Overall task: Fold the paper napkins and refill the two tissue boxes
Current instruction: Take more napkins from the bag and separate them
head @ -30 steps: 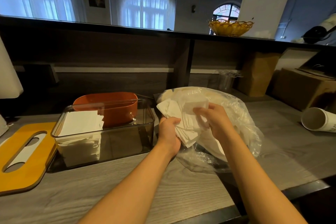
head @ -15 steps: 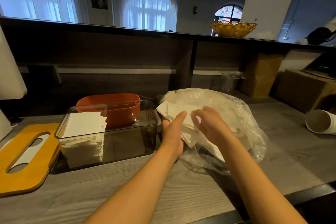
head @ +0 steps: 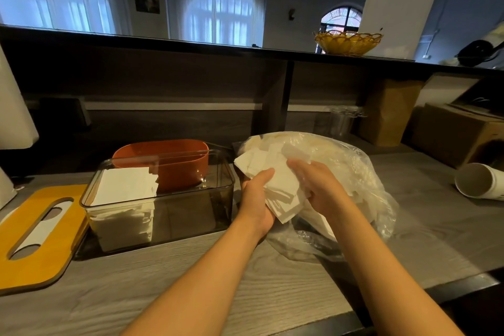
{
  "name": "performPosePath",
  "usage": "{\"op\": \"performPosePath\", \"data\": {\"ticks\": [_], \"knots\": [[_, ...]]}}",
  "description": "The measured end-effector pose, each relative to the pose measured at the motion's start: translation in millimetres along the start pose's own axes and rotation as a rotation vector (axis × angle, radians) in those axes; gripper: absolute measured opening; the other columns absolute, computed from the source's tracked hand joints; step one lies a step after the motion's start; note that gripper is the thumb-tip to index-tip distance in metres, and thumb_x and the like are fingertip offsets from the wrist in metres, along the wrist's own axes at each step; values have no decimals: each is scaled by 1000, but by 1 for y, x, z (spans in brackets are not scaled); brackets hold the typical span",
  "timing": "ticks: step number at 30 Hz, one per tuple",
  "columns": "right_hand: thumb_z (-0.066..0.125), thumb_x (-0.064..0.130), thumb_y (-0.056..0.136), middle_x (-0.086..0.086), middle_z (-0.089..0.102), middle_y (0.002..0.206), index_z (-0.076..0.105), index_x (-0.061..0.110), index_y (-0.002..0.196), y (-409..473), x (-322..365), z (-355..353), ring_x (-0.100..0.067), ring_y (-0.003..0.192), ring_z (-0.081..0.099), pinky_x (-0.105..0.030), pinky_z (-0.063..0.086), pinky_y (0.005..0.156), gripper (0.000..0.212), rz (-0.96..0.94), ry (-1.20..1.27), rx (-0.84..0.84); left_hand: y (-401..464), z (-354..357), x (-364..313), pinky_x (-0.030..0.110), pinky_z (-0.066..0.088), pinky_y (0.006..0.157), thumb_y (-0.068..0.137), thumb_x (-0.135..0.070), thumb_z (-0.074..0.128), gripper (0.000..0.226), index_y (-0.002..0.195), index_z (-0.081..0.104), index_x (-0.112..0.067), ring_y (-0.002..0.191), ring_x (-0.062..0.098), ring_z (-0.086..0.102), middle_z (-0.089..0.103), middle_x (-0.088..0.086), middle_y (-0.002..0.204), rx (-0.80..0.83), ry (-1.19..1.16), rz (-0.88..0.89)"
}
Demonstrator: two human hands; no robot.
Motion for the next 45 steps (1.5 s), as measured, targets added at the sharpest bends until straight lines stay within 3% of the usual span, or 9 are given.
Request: {"op": "performPosePath", "data": {"ticks": [6,10,16,22,29,33,35,38,45], "knots": [[64,18,94,0,59,72,68,14,91,-2,4,-5,-13,60,50,-18,34,38,7,-168,40,-123,4,-2,3,50,56,86,104,-41,45,38,133,57,-19,108,38,67,70,17,120,-13,24,-44],[62,12,91,-3,60,83,63,12,85,0,6,-15,-16,76,53,-27,42,59,6,-169,172,-235,13,-9,6,63,49,100,103,-39,49,39,136,55,-20,112,42,66,69,18,124,-62,31,-56],[60,12,93,0,62,95,66,17,90,0,20,-40,-18,90,58,-36,50,75,9,-274,400,-149,18,-15,8,51,60,75,97,-36,59,46,138,52,-18,104,42,69,70,19,120,-127,99,-81],[68,14,92,-9,76,99,70,10,110,1,19,-35,-25,84,74,-30,59,64,19,-363,-27,185,3,-5,1,41,55,76,100,-57,40,51,116,67,-17,87,31,70,77,13,92,51,48,-105],[65,28,95,4,68,78,72,23,94,8,7,-16,-6,65,60,-17,47,60,9,-401,-402,189,-1,1,0,40,57,78,100,-66,25,67,133,61,-20,102,30,71,74,12,114,106,98,-44],[62,31,97,12,64,102,66,24,107,12,4,-10,-2,90,58,-19,44,75,13,-366,-537,218,4,-2,1,47,54,93,98,-70,26,72,143,54,-21,118,35,65,67,14,129,91,82,-50],[64,35,95,10,58,85,62,20,93,13,2,-11,-4,74,52,-17,40,65,15,-335,-606,178,5,-1,2,50,52,98,97,-69,29,71,143,53,-21,118,36,64,67,15,130,89,76,-56],[71,31,91,12,46,62,52,21,68,12,5,-13,-3,54,40,-11,33,47,31,-384,-616,111,2,1,2,45,55,87,100,-58,32,58,129,62,-17,101,31,72,74,14,112,118,65,-61],[72,20,89,3,58,67,70,9,85,17,8,-19,-8,59,49,-12,37,48,12,-429,-393,-43,-9,6,-3,55,52,94,90,6,39,32,111,59,-9,97,36,64,66,20,108,38,191,-25]]}}
Point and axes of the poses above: each hand's wrist, its own y-axis towards the middle knuckle, its own z-axis out of the palm, x = y × z, the point moved 3 cm from there along y, towards the middle knuckle
